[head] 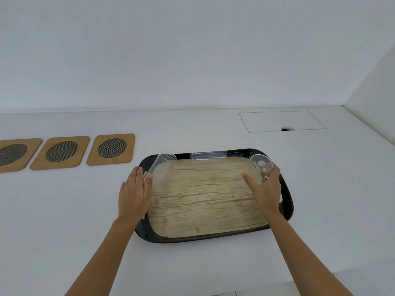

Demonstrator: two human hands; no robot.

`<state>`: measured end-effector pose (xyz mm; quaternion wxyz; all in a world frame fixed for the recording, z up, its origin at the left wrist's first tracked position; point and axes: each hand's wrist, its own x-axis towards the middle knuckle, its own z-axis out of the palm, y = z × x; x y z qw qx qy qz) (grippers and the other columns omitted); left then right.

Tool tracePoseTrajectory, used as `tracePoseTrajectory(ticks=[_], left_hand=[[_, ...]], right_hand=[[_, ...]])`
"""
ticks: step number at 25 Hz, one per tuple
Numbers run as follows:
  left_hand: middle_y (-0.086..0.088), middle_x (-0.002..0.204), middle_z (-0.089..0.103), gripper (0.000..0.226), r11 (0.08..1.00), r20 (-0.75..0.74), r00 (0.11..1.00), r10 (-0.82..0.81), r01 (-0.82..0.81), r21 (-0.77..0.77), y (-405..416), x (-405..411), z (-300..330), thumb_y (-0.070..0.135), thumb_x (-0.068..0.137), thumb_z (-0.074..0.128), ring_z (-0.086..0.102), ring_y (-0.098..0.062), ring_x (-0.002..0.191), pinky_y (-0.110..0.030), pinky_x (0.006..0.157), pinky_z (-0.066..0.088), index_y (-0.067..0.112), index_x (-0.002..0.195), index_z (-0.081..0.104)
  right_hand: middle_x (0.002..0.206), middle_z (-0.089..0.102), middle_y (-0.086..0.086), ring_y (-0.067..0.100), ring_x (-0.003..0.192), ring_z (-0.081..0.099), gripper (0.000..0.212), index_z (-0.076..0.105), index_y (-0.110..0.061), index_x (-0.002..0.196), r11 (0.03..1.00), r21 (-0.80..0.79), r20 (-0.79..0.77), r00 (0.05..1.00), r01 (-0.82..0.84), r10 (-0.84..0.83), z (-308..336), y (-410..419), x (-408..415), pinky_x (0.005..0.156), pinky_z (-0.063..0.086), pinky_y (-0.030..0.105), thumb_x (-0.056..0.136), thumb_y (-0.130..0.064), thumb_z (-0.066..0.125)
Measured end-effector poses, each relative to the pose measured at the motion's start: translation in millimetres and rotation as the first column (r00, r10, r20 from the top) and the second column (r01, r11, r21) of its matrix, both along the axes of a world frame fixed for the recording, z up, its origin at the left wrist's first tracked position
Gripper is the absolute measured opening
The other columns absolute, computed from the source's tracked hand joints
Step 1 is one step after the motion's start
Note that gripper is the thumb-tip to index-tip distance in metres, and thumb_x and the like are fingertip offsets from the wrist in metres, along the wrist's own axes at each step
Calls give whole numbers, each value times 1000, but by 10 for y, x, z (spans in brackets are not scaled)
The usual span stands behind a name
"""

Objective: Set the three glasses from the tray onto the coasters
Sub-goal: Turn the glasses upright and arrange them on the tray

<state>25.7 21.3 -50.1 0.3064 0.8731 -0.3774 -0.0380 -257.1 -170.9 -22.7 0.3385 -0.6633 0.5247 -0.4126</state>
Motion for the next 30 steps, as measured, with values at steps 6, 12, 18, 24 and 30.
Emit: tracePoseTrajectory(ticks=[6,12,18,24,30], left_hand=[[-7,155,21,70,999,-159,987,-10,2,-52,16,-25,54,57,95,16,21,-20,140,-42,108,23,9,145,25],[-6,154,25,69,990,-300,954,-16,-26,-137,34,-30,96,57,94,19,21,-18,140,-39,108,22,12,146,24],[-4,129,51,41,957,-382,923,-42,-73,-281,76,-68,203,36,100,30,46,-17,117,-32,99,34,16,133,45],[-6,140,48,46,974,-290,956,33,-96,-206,407,120,11,34,100,31,40,-22,130,-34,105,29,12,139,41],[-7,148,37,54,984,101,995,0,-18,179,723,372,-280,38,95,23,27,-31,138,-49,109,22,12,140,41]], right_hand=[[141,36,5,16,132,30,85,27,-12,140,983,-124,113,986,134,-120,110,205,74,108,30,35,77,-44,74],[111,58,8,26,110,48,28,57,-7,110,839,-530,-67,992,-124,104,647,110,630,91,32,19,85,-13,67],[131,42,9,32,120,41,64,39,-17,135,763,76,-908,272,-642,318,500,-389,1248,95,36,39,78,-17,68],[128,42,9,34,118,44,66,36,-15,133,775,43,-962,185,-630,203,312,-469,1354,92,39,41,77,-20,71],[113,47,7,27,102,54,51,38,-9,119,823,25,-946,252,-568,203,140,-390,1293,70,40,31,77,-23,64]])
